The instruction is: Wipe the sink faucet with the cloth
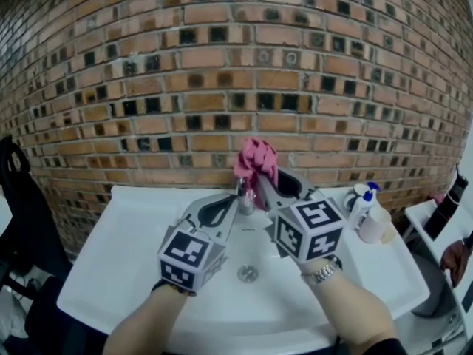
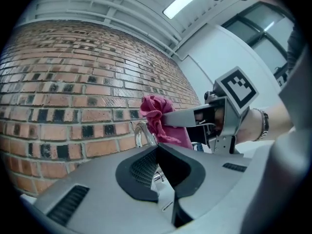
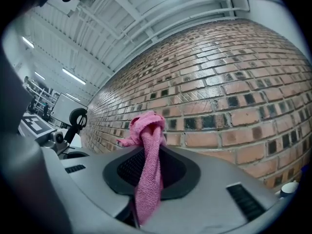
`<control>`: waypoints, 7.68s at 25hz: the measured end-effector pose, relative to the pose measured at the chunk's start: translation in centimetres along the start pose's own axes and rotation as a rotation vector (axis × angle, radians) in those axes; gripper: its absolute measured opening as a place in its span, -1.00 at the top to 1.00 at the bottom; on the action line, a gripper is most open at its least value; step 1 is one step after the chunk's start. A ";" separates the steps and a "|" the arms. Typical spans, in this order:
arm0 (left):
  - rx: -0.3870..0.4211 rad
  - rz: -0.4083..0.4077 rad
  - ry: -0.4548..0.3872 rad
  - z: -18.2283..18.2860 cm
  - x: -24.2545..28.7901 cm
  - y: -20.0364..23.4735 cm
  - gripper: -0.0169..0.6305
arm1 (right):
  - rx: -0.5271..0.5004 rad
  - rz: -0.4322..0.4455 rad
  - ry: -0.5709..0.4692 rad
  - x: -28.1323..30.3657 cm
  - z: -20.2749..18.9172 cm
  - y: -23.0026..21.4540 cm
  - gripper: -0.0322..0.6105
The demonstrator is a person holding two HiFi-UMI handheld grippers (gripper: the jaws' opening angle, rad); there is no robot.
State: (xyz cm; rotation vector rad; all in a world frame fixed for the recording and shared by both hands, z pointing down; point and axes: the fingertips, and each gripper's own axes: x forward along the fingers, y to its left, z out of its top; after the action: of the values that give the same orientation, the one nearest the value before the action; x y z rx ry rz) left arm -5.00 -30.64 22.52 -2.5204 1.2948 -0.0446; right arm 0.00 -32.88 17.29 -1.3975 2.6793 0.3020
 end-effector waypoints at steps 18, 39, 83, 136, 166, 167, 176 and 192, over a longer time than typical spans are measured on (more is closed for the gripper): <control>-0.019 0.001 0.022 -1.2 0.7 1.8 0.93 | 0.002 -0.038 0.030 3.8 -1.0 -3.2 0.70; -0.031 0.011 0.042 -2.2 0.3 2.4 0.93 | -0.028 -0.106 0.128 7.1 -4.5 -6.3 0.72; -0.015 -0.006 0.055 -2.6 0.5 1.7 0.93 | -0.018 -0.169 0.372 6.6 -14.4 -6.3 0.73; -0.002 -0.023 0.079 -3.5 0.5 1.1 0.93 | -0.059 -0.026 0.640 1.1 -22.7 -4.0 0.74; -0.008 0.007 0.102 -4.5 0.6 1.9 0.93 | -0.072 -0.204 0.531 2.9 -17.2 -12.4 0.74; -0.008 0.008 0.102 -4.5 0.6 2.0 0.93 | -0.075 -0.207 0.525 3.0 -16.9 -12.5 0.74; -0.014 0.017 0.096 -4.4 0.4 2.3 0.93 | -0.099 -0.223 0.445 3.1 -13.2 -12.8 0.74; -0.100 -0.091 -0.010 0.4 -2.6 0.4 0.93 | -0.104 0.027 0.311 -4.0 -5.9 -3.5 0.74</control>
State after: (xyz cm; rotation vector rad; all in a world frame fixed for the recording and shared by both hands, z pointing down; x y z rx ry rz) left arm -6.83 -28.68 22.29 -2.6595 1.2057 0.0133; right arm 5.18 -32.94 23.34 -1.5548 2.9702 0.2470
